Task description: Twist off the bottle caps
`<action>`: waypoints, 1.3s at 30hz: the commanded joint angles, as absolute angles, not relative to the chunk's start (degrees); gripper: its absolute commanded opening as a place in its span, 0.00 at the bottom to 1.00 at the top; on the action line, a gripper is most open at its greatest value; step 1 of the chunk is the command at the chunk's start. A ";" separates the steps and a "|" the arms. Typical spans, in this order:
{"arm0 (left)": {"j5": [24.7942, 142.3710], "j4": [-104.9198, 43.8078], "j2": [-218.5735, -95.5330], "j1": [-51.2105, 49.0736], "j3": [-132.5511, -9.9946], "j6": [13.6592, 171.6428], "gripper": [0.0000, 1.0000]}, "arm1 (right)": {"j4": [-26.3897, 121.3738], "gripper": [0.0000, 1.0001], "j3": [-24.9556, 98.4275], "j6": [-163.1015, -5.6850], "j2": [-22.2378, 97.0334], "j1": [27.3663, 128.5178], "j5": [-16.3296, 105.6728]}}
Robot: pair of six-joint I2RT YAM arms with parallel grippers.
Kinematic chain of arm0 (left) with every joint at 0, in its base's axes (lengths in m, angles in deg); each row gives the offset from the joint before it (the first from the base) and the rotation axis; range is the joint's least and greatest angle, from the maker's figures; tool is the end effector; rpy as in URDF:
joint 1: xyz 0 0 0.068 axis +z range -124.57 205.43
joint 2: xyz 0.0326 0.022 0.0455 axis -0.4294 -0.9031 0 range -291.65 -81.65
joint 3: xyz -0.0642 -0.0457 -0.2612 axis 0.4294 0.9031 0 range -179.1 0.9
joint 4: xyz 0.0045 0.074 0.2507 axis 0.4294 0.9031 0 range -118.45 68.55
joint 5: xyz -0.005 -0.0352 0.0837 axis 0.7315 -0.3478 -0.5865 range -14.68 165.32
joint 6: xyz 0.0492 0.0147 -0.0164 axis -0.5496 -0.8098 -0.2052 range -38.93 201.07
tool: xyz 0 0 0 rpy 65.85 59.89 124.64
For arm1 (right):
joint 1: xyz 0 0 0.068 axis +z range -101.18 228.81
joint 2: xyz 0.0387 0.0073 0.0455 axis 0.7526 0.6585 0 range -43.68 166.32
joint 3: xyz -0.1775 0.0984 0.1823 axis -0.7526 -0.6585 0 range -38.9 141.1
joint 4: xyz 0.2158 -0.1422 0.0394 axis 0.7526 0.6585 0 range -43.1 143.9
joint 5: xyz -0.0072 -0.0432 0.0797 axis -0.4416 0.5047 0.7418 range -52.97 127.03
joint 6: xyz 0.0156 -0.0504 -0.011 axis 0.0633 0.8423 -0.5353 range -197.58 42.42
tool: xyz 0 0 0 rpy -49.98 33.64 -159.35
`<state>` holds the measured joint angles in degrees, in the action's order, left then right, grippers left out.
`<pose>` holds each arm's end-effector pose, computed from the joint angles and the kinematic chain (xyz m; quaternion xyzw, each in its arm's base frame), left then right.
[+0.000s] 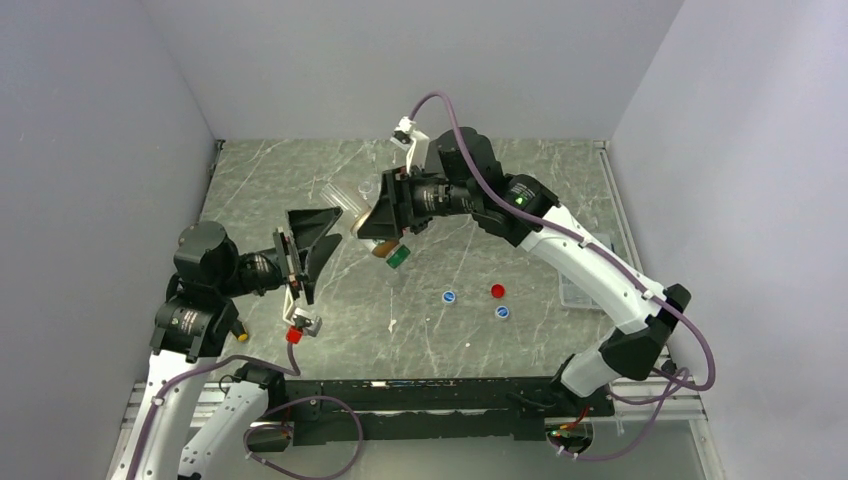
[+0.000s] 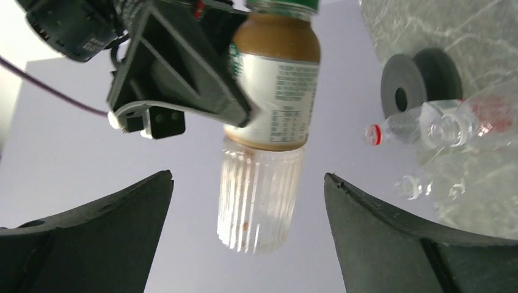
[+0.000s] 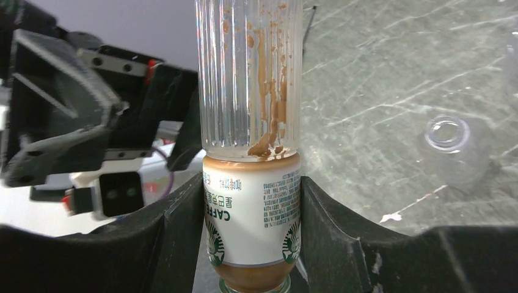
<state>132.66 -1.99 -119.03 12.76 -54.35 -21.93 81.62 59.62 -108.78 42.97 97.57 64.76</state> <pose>0.1076 -0.0551 0.3921 0.7296 0.0893 0.1493 0.6613 0.2046 0.2584 0.4452 -0.2544 0.7792 0.4979 0.2832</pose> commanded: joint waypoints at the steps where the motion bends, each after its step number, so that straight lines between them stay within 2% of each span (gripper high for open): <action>1: 131.18 -1.32 -119.74 12.86 -53.71 -33.77 0.99 | 82.13 0.30 65.09 -109.29 43.49 99.82 68.05; 11: 127.37 -0.30 -121.29 12.34 -54.20 -34.48 1.00 | 85.26 0.29 72.01 -108.35 51.25 103.66 69.87; 14: 127.62 1.54 -120.64 12.25 -54.47 -34.33 0.88 | 85.98 0.28 73.42 -108.11 52.92 103.83 69.23; 19: 127.72 3.05 -119.00 12.16 -53.63 -32.44 0.50 | 85.56 0.30 75.53 -107.67 54.26 103.76 67.41; 21: 127.50 2.04 -118.46 12.16 -53.42 -29.37 0.37 | 85.50 0.36 76.82 -107.47 54.98 103.75 66.89; 23: 127.04 1.31 -118.26 12.16 -53.62 -26.69 0.33 | 85.41 0.44 78.36 -107.26 55.59 103.75 66.02; 27: 124.92 0.72 -119.13 12.16 -55.38 -20.64 0.24 | 86.58 0.69 81.90 -106.56 56.02 103.67 62.62; 31: 122.97 -1.39 -120.38 12.16 -59.28 -5.71 0.11 | 87.13 0.92 81.84 -105.43 52.69 103.57 54.88; 34: 121.46 -1.80 -121.16 12.16 -61.66 4.59 0.07 | 84.57 0.99 78.36 -104.68 48.36 103.57 49.34; 39: 120.76 -2.60 -120.56 12.16 -61.25 14.52 0.00 | 82.23 1.00 74.93 -103.43 43.82 103.57 43.69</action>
